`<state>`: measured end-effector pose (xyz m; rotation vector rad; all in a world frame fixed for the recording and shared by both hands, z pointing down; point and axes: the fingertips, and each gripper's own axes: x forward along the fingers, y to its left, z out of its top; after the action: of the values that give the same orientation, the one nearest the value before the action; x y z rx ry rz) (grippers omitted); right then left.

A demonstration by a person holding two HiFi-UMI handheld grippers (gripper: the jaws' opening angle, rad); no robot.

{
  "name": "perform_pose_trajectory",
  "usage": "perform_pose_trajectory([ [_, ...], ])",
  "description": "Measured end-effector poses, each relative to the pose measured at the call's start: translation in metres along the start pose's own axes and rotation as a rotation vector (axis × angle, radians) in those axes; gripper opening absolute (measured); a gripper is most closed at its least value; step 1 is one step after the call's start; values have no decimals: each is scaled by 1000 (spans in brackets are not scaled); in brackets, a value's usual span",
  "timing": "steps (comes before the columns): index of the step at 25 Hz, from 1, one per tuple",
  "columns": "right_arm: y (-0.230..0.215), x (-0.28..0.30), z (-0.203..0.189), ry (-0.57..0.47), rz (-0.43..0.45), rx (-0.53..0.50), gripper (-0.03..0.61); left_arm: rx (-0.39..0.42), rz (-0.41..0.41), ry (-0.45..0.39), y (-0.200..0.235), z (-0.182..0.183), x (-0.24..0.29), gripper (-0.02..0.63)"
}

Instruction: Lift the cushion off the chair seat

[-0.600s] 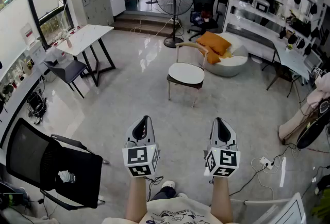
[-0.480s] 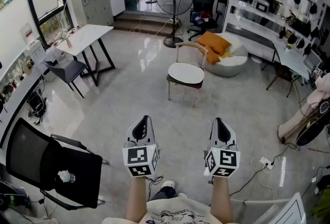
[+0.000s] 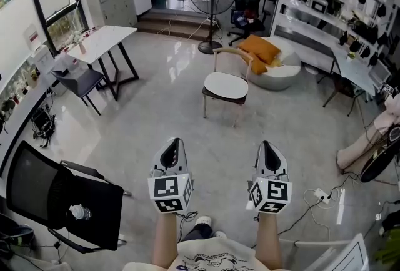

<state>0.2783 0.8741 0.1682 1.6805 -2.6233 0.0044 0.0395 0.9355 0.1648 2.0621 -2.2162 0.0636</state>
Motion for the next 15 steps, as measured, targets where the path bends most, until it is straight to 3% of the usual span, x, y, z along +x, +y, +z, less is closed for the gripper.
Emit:
perform_pose_trajectory([
  [5,4,19,-3,-8,-12,4,16,8,30,11,18,-2,16,14],
  [7,4,30,-3,-14,-8,11,43,8,34,11,25,-2,27,15],
  [15,21,64,-14,-24,22,55,178,9,13,-22,48,-4,62,195],
])
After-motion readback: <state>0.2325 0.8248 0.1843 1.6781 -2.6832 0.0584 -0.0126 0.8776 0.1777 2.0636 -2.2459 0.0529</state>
